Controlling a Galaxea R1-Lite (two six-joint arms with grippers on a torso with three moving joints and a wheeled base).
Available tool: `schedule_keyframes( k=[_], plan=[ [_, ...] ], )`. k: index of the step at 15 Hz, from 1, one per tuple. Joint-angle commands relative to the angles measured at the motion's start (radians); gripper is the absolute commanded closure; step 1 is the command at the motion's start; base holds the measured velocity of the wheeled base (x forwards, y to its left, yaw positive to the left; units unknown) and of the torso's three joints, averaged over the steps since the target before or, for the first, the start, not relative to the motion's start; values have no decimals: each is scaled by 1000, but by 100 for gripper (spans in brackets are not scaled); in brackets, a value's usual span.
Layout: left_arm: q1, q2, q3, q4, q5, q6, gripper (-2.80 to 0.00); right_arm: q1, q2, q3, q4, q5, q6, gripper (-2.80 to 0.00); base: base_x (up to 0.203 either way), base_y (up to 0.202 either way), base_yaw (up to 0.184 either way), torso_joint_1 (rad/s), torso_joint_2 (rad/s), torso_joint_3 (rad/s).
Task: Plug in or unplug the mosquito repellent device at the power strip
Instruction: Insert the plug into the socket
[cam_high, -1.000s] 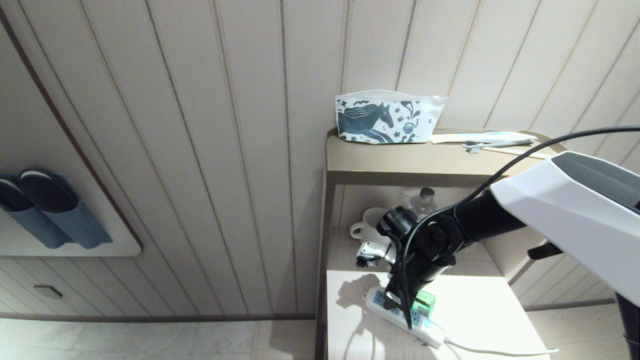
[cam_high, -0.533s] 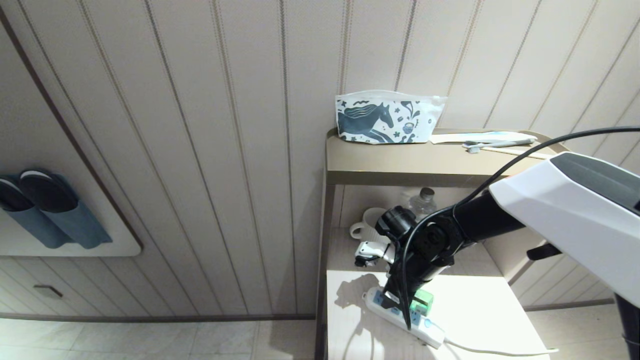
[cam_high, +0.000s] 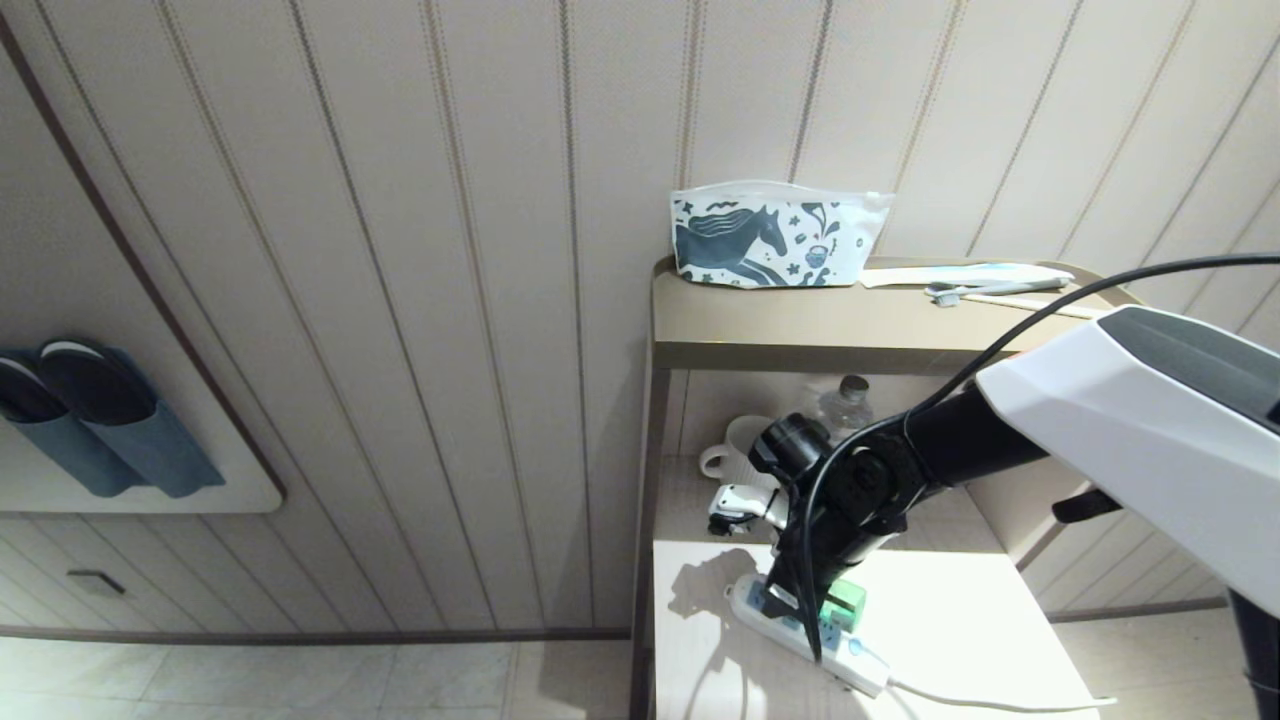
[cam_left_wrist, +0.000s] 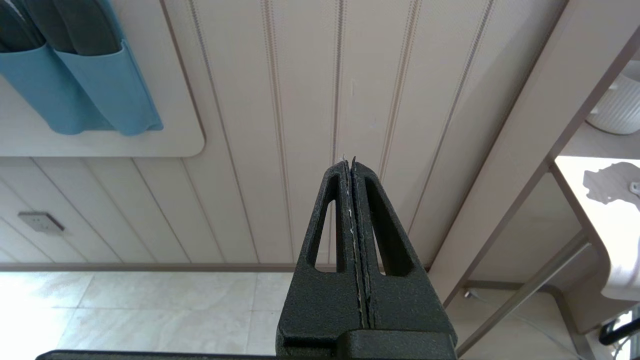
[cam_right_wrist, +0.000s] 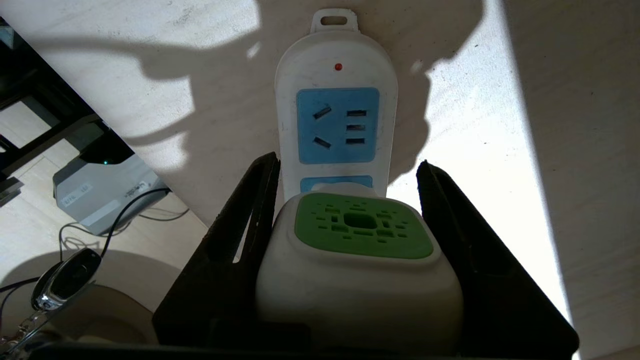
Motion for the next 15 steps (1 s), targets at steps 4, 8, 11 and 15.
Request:
schedule_keyframes(
  k=[4,8,11,15],
  plan=[
    [-1,1,1,0,0,0,0,-8,-7,18,3,1,-3,0,0,0,0,0,0,0],
    [1,1,1,0,0,0,0,-11,-6,46,-28,1,-3,0,0,0,0,0,0,0],
    [0,1,-1,0,0,0,0,-13,-22,107,-118,1,3,0,0,0,0,0,0,0],
    [1,1,1,0,0,0,0,-15,-80,159,-165,1,9,0,0,0,0,0,0,0]
  ],
)
